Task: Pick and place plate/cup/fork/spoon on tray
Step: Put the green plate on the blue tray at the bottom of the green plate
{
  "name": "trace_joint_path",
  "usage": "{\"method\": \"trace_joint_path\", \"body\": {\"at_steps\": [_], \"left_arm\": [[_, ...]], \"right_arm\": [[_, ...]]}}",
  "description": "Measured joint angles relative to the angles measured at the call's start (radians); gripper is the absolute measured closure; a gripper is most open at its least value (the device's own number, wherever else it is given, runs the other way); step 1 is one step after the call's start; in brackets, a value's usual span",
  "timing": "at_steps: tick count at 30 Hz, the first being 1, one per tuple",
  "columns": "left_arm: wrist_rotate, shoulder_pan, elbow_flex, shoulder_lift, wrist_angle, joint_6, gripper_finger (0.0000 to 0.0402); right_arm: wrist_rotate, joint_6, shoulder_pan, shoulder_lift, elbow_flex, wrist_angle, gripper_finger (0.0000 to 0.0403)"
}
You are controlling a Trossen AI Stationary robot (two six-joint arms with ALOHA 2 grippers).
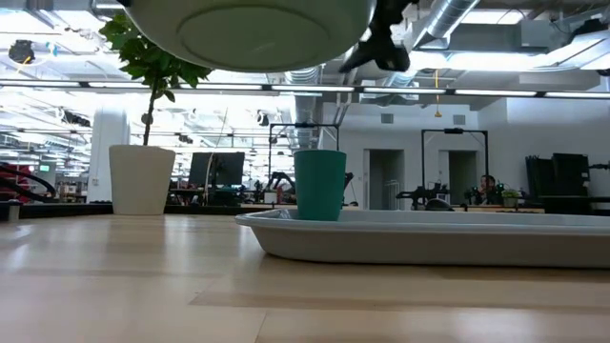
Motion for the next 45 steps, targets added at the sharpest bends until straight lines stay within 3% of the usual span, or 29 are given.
{"method": "trace_joint_path", "body": {"at_steps": [5, 21, 28, 33, 39, 45], "left_arm": [[0.003, 0.001, 0.0, 0.0, 0.002, -0.006, 0.0401], [-0.007, 0.008, 0.0, 0.0, 0.018, 0.0, 0.0401], [-0.028, 0.011, 0.0, 0.0, 0.03, -0.033, 0.0394], [0.04, 0.012, 0.0, 0.0, 0.04, -0.009, 0.0345], [0.042, 0.011, 0.0, 0.0, 0.045, -0.019, 0.0254], [-0.065, 0.011, 0.0, 0.0, 0.043, -0.287, 0.0177]], "right_arm": [[-0.002, 0.002, 0.0, 0.008, 0.0, 0.008, 0.0188], [-0.037, -0.012, -0.004, 0.009, 0.0, -0.013, 0.0388], [0.001, 0.003, -0.002, 0.009, 0.0, -0.014, 0.0395], [-0.001, 0.003, -0.001, 0.009, 0.0, -0.017, 0.0392], [0.0, 0.006, -0.002, 0.009, 0.0, -0.022, 0.0398], [0.022, -0.005, -0.022, 0.009, 0.0, -0.045, 0.0399]]}}
